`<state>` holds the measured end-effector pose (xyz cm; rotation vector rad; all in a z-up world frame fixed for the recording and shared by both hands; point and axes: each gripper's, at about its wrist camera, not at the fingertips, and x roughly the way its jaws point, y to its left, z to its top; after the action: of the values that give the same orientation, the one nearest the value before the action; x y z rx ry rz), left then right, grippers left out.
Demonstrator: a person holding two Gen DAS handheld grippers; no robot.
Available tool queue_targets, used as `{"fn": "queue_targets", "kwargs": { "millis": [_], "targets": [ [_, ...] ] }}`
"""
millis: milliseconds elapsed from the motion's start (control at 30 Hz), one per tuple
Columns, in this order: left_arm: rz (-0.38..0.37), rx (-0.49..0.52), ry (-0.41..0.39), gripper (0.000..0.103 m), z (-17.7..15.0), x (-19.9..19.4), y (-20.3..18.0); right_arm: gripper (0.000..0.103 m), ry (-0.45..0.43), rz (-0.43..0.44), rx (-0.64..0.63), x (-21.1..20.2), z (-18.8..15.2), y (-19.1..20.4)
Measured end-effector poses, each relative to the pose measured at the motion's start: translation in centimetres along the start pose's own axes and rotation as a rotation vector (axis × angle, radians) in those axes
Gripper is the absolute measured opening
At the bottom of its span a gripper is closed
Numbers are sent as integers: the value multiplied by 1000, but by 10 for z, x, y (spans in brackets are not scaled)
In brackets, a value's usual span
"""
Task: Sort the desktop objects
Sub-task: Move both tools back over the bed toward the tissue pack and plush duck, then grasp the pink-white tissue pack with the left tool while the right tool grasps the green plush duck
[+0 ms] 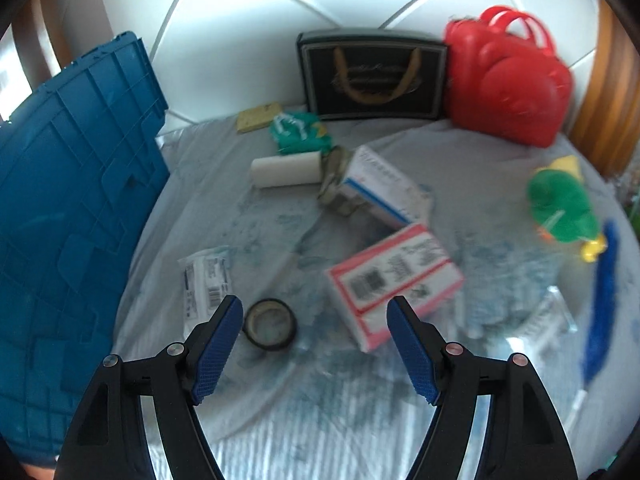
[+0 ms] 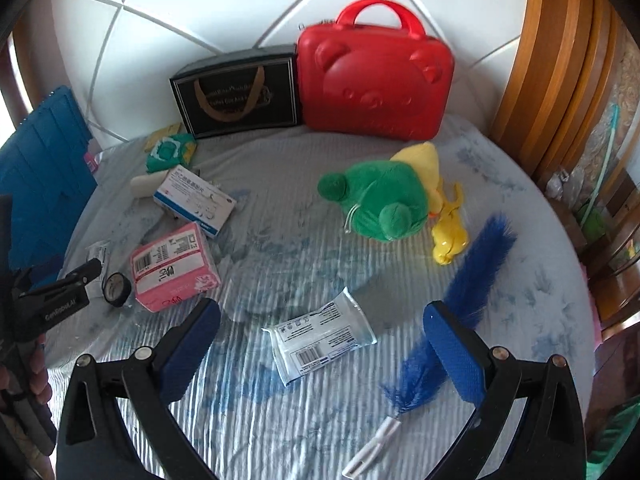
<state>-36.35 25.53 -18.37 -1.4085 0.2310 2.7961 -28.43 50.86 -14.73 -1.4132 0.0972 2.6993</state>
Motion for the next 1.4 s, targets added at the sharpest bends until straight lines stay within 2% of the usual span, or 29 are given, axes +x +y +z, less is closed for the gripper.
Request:
{"fn": "queue_targets", "kwargs": {
  "millis": [233, 400, 433, 533, 600, 667, 800, 933, 1000, 1067, 1167, 1233, 1333, 1400],
  "targets": [
    [82, -21, 35, 75, 8, 59, 16, 103, 97, 52, -39, 66, -13, 48],
    [94, -55, 84, 75, 12, 111, 24, 103, 166, 72, -88, 110, -16, 77],
    [84, -50, 99, 75, 10, 120, 21, 103, 176, 80, -100, 118, -16, 83],
    [6, -38, 116, 63, 0, 130, 10, 103, 204, 64, -154, 139, -15, 99],
    [-97, -18, 123, 63, -7, 124, 1, 103, 211, 21, -183, 150, -15, 104],
    [-145, 3, 124, 57, -14, 118, -10, 103, 206, -2, -169, 155, -11, 97],
    [-258, 44, 143, 57, -23, 106, -31, 103, 194, -56, -116, 162, 0, 71],
    [-251, 59, 122, 57, -18, 88, -45, 103, 179, -35, -69, 153, 1, 48],
    [-251, 44, 95, 62, -10, 73, -47, 103, 175, -27, -59, 147, -1, 42],
    [-262, 33, 75, 73, -4, 57, -55, 103, 172, -21, -46, 140, -3, 34],
    [-286, 34, 62, 75, -1, 42, -74, 103, 166, -10, -33, 127, -5, 22],
    [-283, 48, 77, 81, -3, 43, -91, 103, 159, -10, -32, 120, -7, 13],
    [-284, 41, 120, 81, -10, 57, -112, 103, 164, -48, -51, 115, -15, -4],
    [-247, 38, 168, 81, -16, 71, -121, 103, 176, -69, -54, 118, -19, -17]
  ]
}}
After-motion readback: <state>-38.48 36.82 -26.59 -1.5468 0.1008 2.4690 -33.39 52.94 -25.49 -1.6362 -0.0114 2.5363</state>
